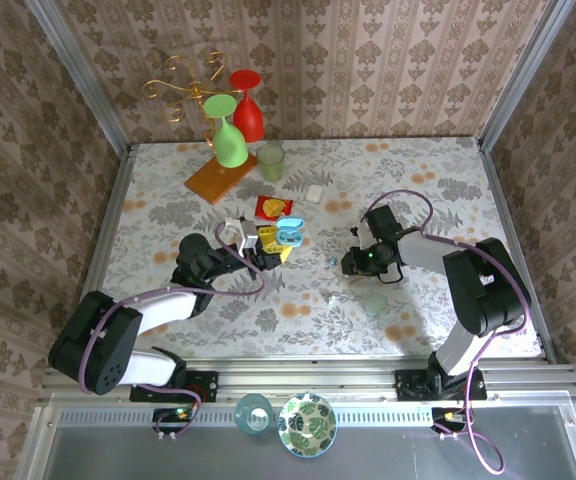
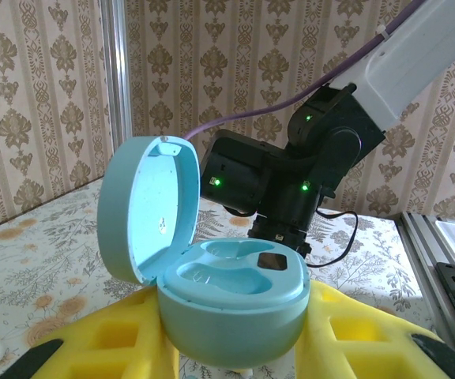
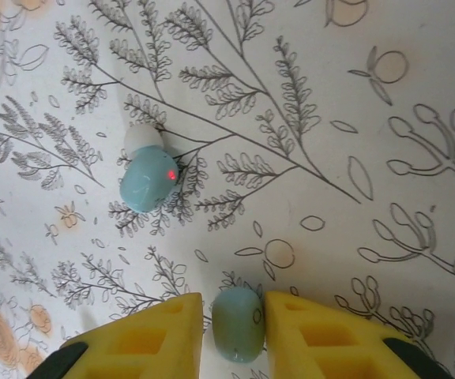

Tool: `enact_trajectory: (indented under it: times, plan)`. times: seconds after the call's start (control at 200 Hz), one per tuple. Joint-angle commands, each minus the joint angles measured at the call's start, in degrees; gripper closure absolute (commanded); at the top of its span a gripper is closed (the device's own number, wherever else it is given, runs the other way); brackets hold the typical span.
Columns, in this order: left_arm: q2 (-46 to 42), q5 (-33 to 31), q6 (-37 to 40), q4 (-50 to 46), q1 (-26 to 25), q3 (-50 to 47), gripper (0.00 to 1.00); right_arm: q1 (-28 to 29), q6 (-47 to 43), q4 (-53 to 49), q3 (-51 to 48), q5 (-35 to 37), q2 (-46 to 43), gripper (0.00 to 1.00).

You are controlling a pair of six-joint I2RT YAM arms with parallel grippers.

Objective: Insert the wireless bluetooth earbuds into the charging case

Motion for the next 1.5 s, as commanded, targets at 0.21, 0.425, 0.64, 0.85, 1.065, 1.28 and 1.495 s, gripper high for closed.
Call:
enact_trajectory:
  times: [0.21,0.425,0.64,0.85,1.065,1.28,1.495]
  plan:
    - [0.3,1.17,0.57,2.82,0.18,1.52,0.74,-0.64,1.94,2.26,-1.27,-5.49,1.13,0.76]
    - [0.13,1.17,0.48,2.82,0.17,1.39,0.74,-0.67,2.81,2.55,-1.23,-4.04,2.52,0.81]
    - [0.04,1.05,0.48,2.81,0.18,1.21,0.74,-0.7,3.15,1.98,-0.83,-2.49,2.53,0.83]
    - [0.05,1.1,0.48,2.83,0.18,1.21,0.74,-0.7,3.68,2.01,-0.48,-2.07,3.06,0.78]
    - [-0.07,0.93,0.48,2.94,0.16,0.95,0.74,-0.75,4.03,2.24,-0.73,-1.84,2.84,0.89]
    - [0.03,0.79,0.57,2.95,0.18,1.1,0.74,-0.5,4.99,0.41,-1.27,3.03,-2.96,0.88]
    - [0.44,1.0,0.4,3.17,0.09,1.5,0.74,2.57,9.32,-4.56,-0.91,22.22,-12.58,0.86]
